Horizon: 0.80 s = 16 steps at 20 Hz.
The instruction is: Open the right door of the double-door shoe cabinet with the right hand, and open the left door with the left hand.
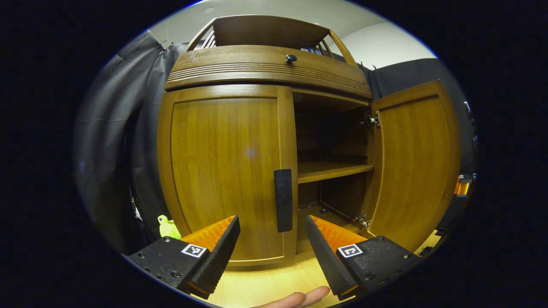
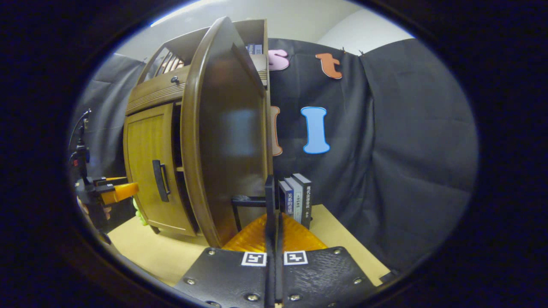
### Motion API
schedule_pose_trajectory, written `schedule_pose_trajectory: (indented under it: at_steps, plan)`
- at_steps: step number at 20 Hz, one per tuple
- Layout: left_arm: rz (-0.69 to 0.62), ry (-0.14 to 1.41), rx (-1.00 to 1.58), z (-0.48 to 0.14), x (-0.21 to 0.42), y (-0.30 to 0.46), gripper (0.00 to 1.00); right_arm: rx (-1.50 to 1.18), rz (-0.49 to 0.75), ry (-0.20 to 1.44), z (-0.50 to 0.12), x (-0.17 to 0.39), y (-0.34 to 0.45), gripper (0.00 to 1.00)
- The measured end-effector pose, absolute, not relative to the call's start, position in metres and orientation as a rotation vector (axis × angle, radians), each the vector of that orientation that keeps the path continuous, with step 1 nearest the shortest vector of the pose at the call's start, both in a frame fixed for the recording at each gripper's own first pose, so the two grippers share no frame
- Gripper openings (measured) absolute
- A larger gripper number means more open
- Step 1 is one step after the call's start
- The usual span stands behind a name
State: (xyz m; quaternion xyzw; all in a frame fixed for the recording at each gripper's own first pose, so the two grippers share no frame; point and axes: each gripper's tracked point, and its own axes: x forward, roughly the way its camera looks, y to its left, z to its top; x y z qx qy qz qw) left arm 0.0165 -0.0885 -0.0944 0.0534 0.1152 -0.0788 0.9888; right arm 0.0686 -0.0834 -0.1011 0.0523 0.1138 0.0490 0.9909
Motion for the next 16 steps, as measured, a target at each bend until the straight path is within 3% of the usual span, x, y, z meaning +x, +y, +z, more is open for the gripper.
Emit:
schedule_pose_trajectory:
  at_steps: [12,16]
  plan:
    - [-0.168,0.204,0.076,-0.103,0.031,-0.103,0.92,0.1,0.247,0.158,-0.099,0.079,-0.112,0.01]
    - [-0.175,0.208,0.058,-0.116,0.047,-0.107,0.96,0.088,0.227,0.135,-0.102,0.076,-0.121,0.02]
